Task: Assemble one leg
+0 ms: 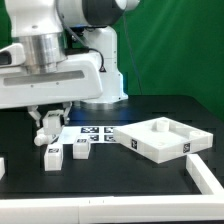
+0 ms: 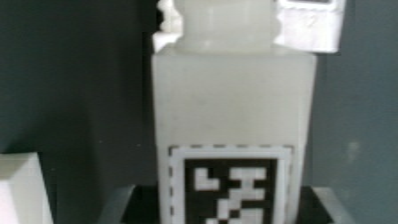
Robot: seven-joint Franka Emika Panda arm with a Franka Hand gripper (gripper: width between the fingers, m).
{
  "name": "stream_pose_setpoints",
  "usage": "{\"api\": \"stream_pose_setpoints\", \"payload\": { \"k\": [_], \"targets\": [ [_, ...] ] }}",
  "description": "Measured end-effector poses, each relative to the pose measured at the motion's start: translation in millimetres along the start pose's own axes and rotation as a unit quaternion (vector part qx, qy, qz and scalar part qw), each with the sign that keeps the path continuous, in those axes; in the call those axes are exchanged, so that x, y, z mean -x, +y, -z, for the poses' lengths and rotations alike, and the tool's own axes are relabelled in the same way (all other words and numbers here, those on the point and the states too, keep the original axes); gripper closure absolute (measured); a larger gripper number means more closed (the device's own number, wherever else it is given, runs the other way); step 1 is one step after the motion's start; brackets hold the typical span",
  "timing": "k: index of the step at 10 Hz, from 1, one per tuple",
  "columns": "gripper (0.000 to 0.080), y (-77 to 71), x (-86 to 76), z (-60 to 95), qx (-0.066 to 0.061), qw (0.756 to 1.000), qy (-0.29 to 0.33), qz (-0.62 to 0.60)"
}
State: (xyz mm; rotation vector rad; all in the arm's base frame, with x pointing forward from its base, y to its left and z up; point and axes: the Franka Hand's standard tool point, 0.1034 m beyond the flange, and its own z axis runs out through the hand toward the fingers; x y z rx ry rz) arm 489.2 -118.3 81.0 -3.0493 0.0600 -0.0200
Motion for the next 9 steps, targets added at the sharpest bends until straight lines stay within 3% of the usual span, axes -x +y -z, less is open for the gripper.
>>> {"api": "stream_pose_setpoints", "payload": {
  "k": [4,5,8,9],
  "targets": [
    [0.0515,-4.6,2.2,-3.0,0.000,1.000,-0.003,0.006],
    [0.0515,4.8,4.3,-10.3,0.004,0.999,-0.002,0.052],
    [0.0515,72.1,26.5,-14.8,0.009,0.991,-0.006,0.133],
    [0.0515,89.1,33.8,-22.3,0.021,0.988,0.000,0.151]
  ]
}}
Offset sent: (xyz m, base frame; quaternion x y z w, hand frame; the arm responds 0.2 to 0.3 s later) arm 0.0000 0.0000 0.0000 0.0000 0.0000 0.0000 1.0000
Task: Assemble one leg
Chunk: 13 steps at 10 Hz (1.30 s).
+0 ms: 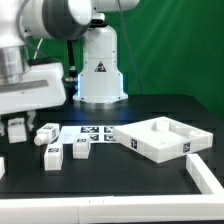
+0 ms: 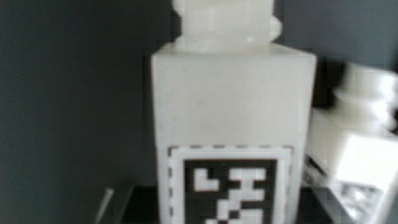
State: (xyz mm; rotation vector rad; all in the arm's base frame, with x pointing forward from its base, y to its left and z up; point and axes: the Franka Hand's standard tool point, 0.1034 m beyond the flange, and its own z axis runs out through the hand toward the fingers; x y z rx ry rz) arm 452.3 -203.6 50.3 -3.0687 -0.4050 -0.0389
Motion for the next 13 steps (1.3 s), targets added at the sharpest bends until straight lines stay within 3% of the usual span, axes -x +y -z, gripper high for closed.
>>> {"api": "stream_pose_setpoints", "payload": {
  "k": [2,4,7,8,9,10,11,12,13],
  "targets": [
    [0.0515,3.7,21.6,-21.2,0.005,1.000,-0.008,0.009],
    [0.0515,-1.6,25.8,-34.6,0.004,1.000,-0.016,0.013],
    [0.0515,-5.4,27.7,-40.6,0.000,1.000,-0.021,0.015],
    [0.0430,-5.4,27.8,-40.7,0.000,1.000,-0.021,0.015],
    [0.0284,-6.4,26.7,-39.9,-0.001,1.000,-0.022,0.013],
    [0.0284,-16.9,16.3,-28.9,-0.013,0.999,-0.030,-0.009],
    [0.0179,-30.8,0.5,-8.8,-0.017,0.999,-0.031,-0.006],
    [0.0179,-47.9,-17.0,11.9,-0.014,1.000,-0.022,-0.008],
    [0.0155,-71.4,-21.2,17.7,-0.009,1.000,-0.013,-0.007]
  ]
}}
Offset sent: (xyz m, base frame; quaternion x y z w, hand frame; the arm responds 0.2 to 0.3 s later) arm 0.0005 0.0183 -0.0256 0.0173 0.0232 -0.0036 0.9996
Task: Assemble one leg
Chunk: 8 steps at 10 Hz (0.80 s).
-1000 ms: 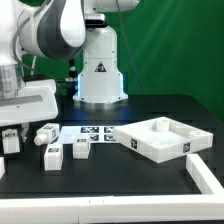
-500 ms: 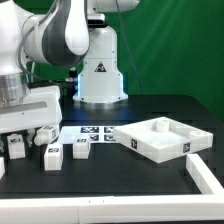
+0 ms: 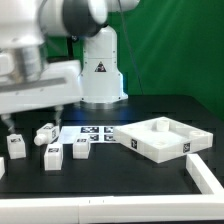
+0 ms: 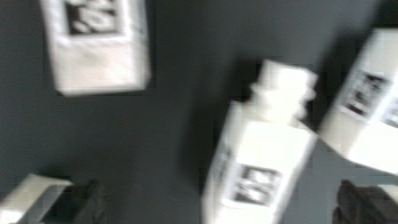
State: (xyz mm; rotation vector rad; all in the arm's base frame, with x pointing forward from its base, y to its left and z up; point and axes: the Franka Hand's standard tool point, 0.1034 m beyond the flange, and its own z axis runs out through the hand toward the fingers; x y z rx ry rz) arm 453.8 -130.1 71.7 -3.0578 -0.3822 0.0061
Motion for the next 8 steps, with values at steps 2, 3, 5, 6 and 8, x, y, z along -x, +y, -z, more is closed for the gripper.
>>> {"api": "stream_pose_setpoints", "payload": {
  "k": [2,3,5,6,8],
  "targets": [
    [0.0151,-54.0,1.3,-2.2,-0.002,1.000,-0.003,-0.017],
    [0.0150,-80.6,-11.7,-0.6,0.002,1.000,0.003,-0.021],
    [0.0150,-90.0,-11.6,-4.7,0.003,1.000,0.004,-0.018],
    [0.0150,-88.8,-11.3,-4.6,0.004,1.000,0.004,-0.020],
    [0.0150,-91.0,-12.4,-4.7,0.007,1.000,0.008,-0.012]
  ]
}}
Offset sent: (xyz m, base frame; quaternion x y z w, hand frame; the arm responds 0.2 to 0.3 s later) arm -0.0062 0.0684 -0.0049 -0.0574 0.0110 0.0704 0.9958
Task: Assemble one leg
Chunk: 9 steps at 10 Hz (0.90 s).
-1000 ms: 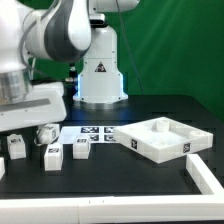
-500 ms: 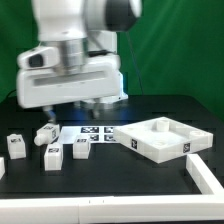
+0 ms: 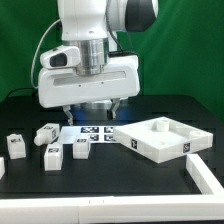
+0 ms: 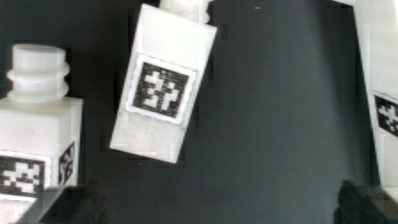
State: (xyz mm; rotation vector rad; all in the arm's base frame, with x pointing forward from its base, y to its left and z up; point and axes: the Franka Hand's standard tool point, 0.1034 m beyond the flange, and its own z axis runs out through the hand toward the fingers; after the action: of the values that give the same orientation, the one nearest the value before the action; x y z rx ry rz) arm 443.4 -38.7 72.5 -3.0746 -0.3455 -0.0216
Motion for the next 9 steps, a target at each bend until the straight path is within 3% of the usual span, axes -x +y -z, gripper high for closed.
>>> {"api": "stream_pose_setpoints", "payload": {
  "k": [1,4,5,9],
  "targets": [
    [0.0150,-11.4,-1.3,-0.4,0.013,0.999,0.018,0.029],
    [0.0150,-78.3,-21.5,-8.2,0.017,0.993,0.028,0.113],
    [0.0150,-85.4,-21.0,-14.7,0.015,0.993,0.022,0.116],
    [0.0150,-79.8,-19.7,-15.6,0.016,0.994,0.021,0.110]
  ]
}}
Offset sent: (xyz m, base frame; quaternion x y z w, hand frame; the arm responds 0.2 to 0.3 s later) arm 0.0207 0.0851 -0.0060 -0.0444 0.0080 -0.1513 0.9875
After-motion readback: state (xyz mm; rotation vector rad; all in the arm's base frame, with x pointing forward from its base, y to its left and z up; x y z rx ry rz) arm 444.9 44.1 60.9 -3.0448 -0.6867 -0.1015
